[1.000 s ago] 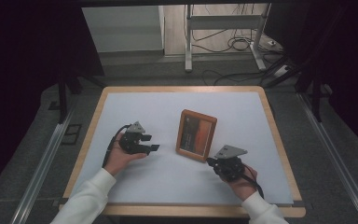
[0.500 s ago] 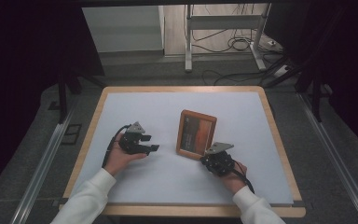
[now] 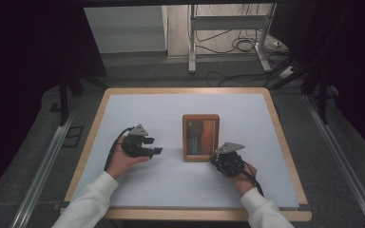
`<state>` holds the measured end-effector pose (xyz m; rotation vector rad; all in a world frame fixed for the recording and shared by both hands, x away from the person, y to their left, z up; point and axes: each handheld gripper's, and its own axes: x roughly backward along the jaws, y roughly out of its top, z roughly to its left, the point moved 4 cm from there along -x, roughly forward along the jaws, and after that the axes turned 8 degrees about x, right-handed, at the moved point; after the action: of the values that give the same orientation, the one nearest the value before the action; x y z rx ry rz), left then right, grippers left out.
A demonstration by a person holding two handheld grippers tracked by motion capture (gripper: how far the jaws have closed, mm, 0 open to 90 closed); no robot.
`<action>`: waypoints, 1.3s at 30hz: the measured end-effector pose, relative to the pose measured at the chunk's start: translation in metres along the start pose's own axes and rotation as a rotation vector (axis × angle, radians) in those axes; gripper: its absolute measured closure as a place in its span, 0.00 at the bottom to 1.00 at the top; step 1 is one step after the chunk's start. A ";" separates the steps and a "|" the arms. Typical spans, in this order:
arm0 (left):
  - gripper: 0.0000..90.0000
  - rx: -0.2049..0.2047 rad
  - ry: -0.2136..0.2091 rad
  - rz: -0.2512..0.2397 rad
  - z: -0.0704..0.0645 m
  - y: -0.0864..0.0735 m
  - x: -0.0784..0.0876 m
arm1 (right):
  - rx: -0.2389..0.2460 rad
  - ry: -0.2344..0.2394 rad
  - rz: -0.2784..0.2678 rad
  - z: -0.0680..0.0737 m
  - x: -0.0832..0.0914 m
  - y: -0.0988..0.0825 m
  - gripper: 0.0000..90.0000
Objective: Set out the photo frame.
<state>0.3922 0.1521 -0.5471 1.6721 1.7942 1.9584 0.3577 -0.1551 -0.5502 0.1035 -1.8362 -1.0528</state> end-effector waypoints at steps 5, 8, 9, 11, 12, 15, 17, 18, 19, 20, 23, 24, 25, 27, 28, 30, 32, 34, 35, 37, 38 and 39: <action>0.43 -0.002 -0.001 0.002 0.000 0.000 0.000 | -0.016 0.009 -0.008 0.000 0.000 -0.001 1.00; 0.43 -0.002 -0.001 0.000 0.000 0.000 0.000 | -0.021 0.021 -0.030 0.001 0.005 0.000 1.00; 0.43 -0.002 -0.001 -0.002 0.000 0.000 0.001 | -0.017 0.019 -0.035 0.001 0.007 0.000 1.00; 0.43 0.001 0.000 -0.004 0.000 -0.001 0.001 | -0.019 0.013 -0.059 0.001 0.015 0.000 1.00; 0.43 -0.005 0.001 -0.005 0.000 -0.001 0.002 | -0.021 0.009 -0.068 0.000 0.019 -0.001 0.99; 0.43 -0.011 0.001 -0.004 -0.002 -0.003 0.004 | -0.028 -0.008 -0.097 -0.005 0.034 -0.006 0.96; 0.43 -0.012 0.003 -0.007 -0.003 -0.005 0.005 | -0.048 -0.022 -0.110 -0.011 0.043 -0.013 0.91; 0.42 -0.011 0.003 -0.009 -0.004 -0.006 0.007 | -0.057 -0.026 -0.120 -0.015 0.047 -0.018 0.84; 0.42 -0.008 0.004 -0.013 -0.005 -0.007 0.008 | -0.062 -0.035 -0.127 -0.017 0.051 -0.021 0.78; 0.42 -0.014 0.006 -0.017 -0.005 -0.008 0.009 | -0.067 -0.051 -0.128 -0.020 0.054 -0.025 0.70; 0.41 -0.015 0.004 -0.022 -0.008 -0.011 0.014 | -0.088 -0.080 -0.138 -0.027 0.063 -0.035 0.54; 0.41 -0.017 0.005 -0.024 -0.009 -0.011 0.015 | -0.094 -0.092 -0.141 -0.030 0.066 -0.039 0.50; 0.41 -0.017 0.001 -0.031 -0.010 -0.013 0.016 | -0.100 -0.096 -0.142 -0.030 0.067 -0.040 0.48; 0.40 -0.022 -0.001 -0.030 -0.013 -0.016 0.018 | -0.114 -0.106 -0.144 -0.034 0.072 -0.047 0.43; 0.40 -0.025 -0.002 -0.029 -0.014 -0.017 0.019 | -0.121 -0.113 -0.141 -0.035 0.073 -0.051 0.42; 0.40 -0.030 -0.005 -0.028 -0.016 -0.020 0.020 | -0.133 -0.125 -0.134 -0.038 0.076 -0.057 0.40; 0.40 -0.032 -0.005 -0.029 -0.018 -0.022 0.022 | -0.145 -0.129 -0.134 -0.040 0.077 -0.060 0.40; 0.40 -0.035 -0.004 -0.028 -0.019 -0.022 0.023 | -0.154 -0.131 -0.134 -0.043 0.078 -0.062 0.39; 0.39 -0.035 -0.006 -0.031 -0.019 -0.022 0.023 | -0.155 -0.132 -0.134 -0.043 0.078 -0.062 0.39; 0.39 -0.037 -0.006 -0.033 -0.019 -0.022 0.023 | -0.147 -0.134 -0.137 -0.043 0.078 -0.060 0.37; 0.39 -0.037 -0.006 -0.032 -0.020 -0.022 0.023 | -0.145 -0.134 -0.141 -0.042 0.078 -0.059 0.36; 0.39 -0.038 -0.006 -0.029 -0.020 -0.022 0.023 | -0.142 -0.137 -0.140 -0.042 0.078 -0.058 0.35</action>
<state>0.3556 0.1599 -0.5437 1.6291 1.7573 1.9611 0.3287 -0.2550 -0.5295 0.0782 -1.8911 -1.3131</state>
